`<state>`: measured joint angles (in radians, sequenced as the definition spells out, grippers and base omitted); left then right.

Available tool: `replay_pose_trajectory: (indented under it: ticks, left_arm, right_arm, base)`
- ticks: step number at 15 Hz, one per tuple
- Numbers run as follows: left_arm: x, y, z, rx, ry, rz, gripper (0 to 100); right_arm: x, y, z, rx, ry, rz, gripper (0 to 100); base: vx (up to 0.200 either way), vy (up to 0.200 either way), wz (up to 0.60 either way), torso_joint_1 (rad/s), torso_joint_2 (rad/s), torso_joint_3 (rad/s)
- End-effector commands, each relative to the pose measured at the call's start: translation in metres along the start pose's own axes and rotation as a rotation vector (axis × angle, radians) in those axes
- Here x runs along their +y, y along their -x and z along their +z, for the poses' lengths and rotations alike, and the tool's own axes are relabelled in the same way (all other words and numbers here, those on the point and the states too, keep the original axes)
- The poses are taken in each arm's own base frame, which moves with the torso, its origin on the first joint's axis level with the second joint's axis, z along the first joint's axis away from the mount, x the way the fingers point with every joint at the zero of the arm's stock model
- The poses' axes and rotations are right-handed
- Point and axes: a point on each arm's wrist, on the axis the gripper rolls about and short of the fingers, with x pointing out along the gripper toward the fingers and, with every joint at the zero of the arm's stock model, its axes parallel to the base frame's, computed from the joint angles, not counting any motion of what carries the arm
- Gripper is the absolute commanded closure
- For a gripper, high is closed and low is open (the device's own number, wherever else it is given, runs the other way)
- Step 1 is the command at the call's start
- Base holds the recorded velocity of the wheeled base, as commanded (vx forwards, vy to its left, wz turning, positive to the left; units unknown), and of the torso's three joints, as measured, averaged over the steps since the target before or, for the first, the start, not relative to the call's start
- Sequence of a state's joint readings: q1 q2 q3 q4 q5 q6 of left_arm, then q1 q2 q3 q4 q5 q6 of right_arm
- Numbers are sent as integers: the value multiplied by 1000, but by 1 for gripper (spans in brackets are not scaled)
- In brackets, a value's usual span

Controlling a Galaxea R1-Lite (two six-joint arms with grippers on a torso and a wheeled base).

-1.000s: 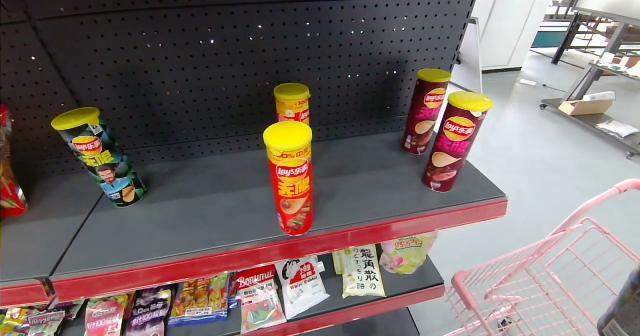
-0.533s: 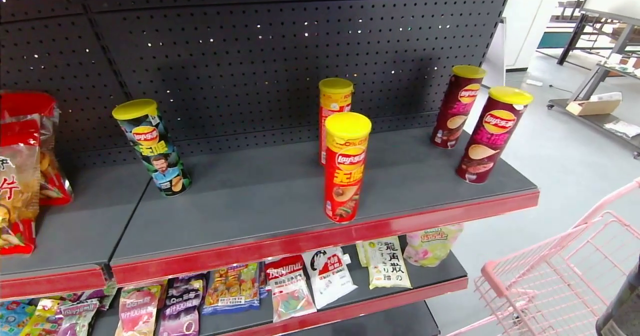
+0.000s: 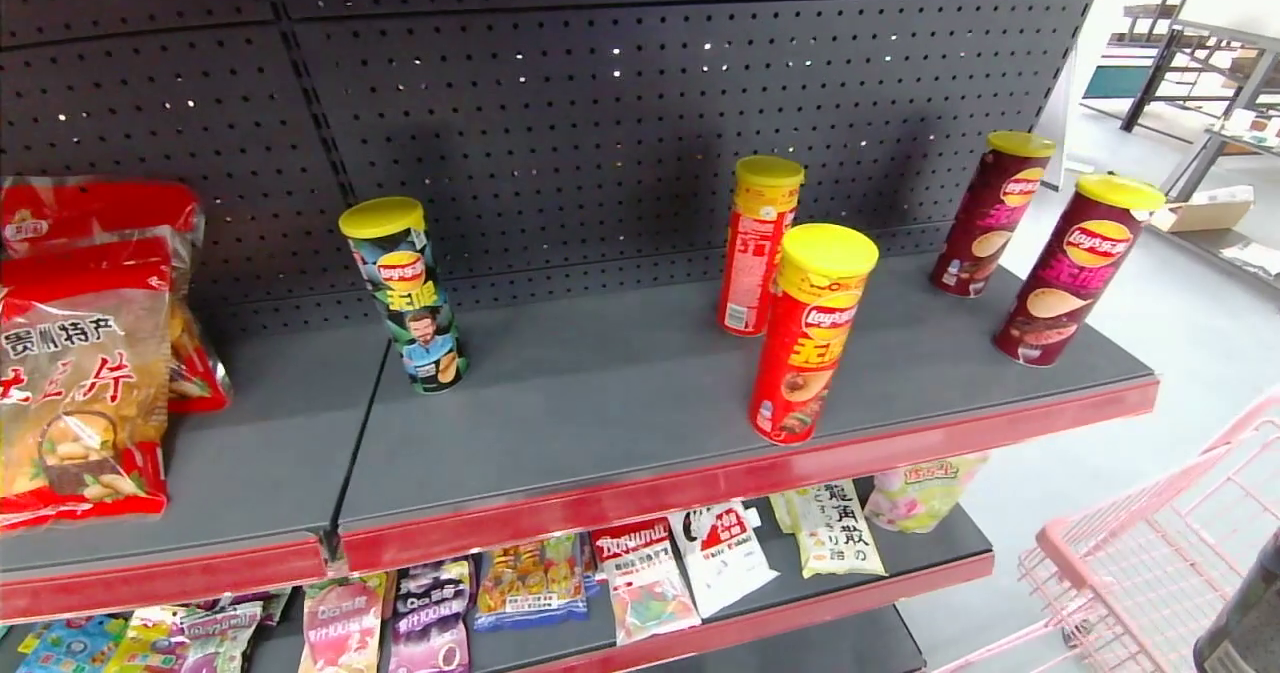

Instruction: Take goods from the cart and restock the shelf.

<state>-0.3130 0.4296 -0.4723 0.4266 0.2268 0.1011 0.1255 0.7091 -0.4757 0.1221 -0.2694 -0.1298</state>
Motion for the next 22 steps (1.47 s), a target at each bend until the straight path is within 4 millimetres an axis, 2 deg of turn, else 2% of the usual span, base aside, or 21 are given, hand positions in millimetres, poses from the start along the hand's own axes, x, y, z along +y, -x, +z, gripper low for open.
replay_pose_trajectory:
  ticks: [1,6,12,14,15,17,18,20,22]
  left_arm:
    - [0,2,-1,-12,-5,2,0]
    - [1,3,-1,-16,-13,4,0]
    - [1,6,-5,-39,-31,5,0]
    - [-1,-3,1,-27,-38,-16,0]
    - [-2,-14,12,-24,-32,-16,0]
    - [-10,-57,44,-40,12,-14,0]
    - [-18,-92,59,-66,41,-64,0]
    - [-27,-128,71,-121,43,-121,0]
    - [-38,-172,86,-120,49,-174,0]
  right_arm:
    - [0,0,0,0,1,0,100]
    - [0,0,0,-3,-2,-1,100]
    - [-3,14,-10,-63,-18,-4,100]
    - [-5,28,-18,-133,-31,10,100]
    - [-4,31,-19,-160,-31,63,100]
    - [-4,32,-19,-173,-28,111,100]
    - [-4,31,-16,-169,-20,115,100]
    - [-3,29,-11,-165,-24,132,100]
    - [-2,32,-17,-178,-30,206,100]
  base:
    - [0,200,0,2,12,2]
    - [0,200,0,4,6,2]
    - [0,0,0,0,0,0]
    - [0,0,0,0,0,0]
    - [0,0,0,0,0,0]
    - [0,0,0,0,0,0]
    - [0,0,0,0,0,0]
    - [0,0,0,0,0,0]
    - [0,0,0,0,0,0]
